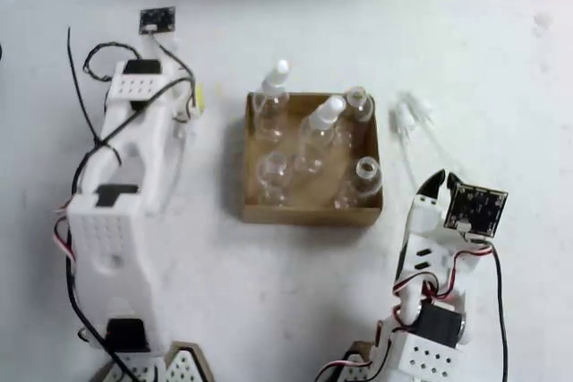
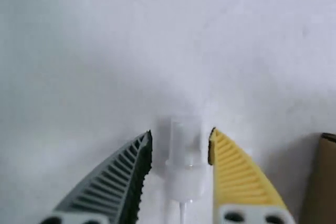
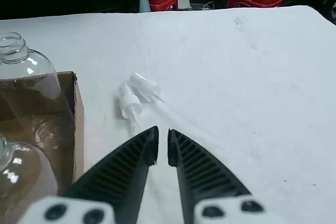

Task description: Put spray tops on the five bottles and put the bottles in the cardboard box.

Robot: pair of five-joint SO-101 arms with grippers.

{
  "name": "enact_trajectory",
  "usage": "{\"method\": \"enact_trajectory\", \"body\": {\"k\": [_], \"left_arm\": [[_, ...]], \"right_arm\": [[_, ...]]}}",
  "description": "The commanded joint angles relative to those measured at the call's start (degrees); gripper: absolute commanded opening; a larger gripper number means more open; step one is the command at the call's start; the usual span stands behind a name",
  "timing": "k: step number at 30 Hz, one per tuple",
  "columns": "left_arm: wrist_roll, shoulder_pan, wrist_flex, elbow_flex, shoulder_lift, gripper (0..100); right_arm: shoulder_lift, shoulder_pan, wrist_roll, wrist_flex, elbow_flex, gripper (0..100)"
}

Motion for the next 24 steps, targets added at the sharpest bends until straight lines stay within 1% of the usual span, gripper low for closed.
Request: {"method": "enact_trajectory", "body": {"k": [1,4,6,7,9,10,12,15,16,21,24], "left_arm": [[1.0,-1.3,6.2,-10.6,5.4,16],[1.0,-1.0,9.9,-15.2,9.0,16],[1.0,-0.7,12.4,-18.5,10.9,14],[1.0,-0.6,13.7,-20.0,11.6,11],[1.0,-0.2,16.4,-23.2,12.8,3],[1.0,0.0,17.6,-24.6,13.3,1],[1.0,0.1,20.6,-27.4,14.3,5],[1.0,0.0,24.2,-31.9,14.8,2],[1.0,0.0,26.0,-33.8,14.7,2],[0.9,0.7,39.7,-47.8,12.4,2],[0.7,0.1,39.6,-50.3,9.2,2]], "right_arm": [[0.0,-1.4,0.8,-1.2,0.4,1.7],[0.0,-1.4,0.8,-1.2,0.4,1.7],[0.0,-1.4,0.8,-1.2,0.4,1.7],[0.0,-1.4,0.8,-1.2,0.4,1.7],[0.0,-1.3,0.8,-1.2,0.4,1.7],[0.0,-1.3,0.8,-1.2,0.4,1.7],[0.0,-1.3,0.8,-1.2,0.4,1.7],[0.0,-1.2,0.8,-1.2,0.4,1.7],[0.0,-1.2,0.8,-1.2,0.4,1.7],[0.0,-1.2,0.8,-1.2,0.4,1.7],[0.0,-1.2,0.8,-1.2,0.4,1.7]]}}
